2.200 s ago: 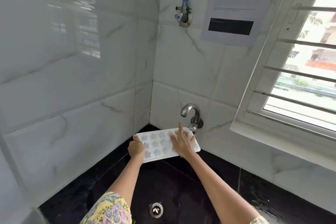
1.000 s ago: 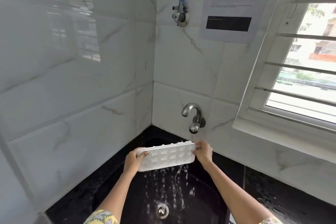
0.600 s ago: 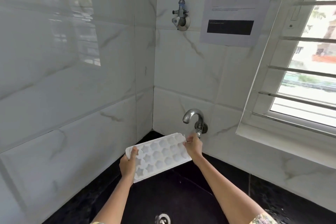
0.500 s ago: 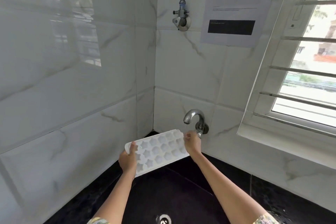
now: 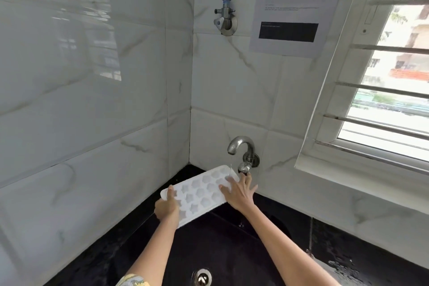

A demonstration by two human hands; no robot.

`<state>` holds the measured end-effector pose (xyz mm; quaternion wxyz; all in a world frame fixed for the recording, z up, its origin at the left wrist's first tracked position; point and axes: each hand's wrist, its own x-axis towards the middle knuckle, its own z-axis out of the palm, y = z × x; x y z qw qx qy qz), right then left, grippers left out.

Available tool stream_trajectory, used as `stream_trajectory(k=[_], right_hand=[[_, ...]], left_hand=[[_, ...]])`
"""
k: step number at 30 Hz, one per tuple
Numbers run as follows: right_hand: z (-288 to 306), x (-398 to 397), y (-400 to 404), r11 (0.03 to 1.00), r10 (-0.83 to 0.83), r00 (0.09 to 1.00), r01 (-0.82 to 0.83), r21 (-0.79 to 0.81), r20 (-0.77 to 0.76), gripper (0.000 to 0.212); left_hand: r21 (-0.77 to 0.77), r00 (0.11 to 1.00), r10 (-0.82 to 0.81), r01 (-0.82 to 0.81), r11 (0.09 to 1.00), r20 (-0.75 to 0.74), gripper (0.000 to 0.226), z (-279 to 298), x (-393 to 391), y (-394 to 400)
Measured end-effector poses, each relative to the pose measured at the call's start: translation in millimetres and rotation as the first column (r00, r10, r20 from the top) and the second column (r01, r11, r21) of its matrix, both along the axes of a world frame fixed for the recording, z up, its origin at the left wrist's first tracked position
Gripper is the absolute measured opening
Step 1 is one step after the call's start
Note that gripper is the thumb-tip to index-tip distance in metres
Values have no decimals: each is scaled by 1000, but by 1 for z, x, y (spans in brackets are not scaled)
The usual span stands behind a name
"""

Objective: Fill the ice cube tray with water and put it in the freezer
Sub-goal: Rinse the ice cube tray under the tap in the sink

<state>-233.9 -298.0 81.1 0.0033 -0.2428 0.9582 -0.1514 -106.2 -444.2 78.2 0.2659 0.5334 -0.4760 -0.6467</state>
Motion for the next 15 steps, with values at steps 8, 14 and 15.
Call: stream_trajectory(k=[8,14,15], right_hand=[[12,2,3,998,47,999,-47,38,11,49],[15,6,-1,991,35,999,-31,127,-24,49],[17,6,0,995,59,998,-59,81,0,50]], left_hand=[[2,1000,2,-2,1000,17,63,8,3,-2],[-12,1000,-12,12,1000,19,62,11,4,-1],[-1,1000,-6,6,1000,14,62,12,5,-1]])
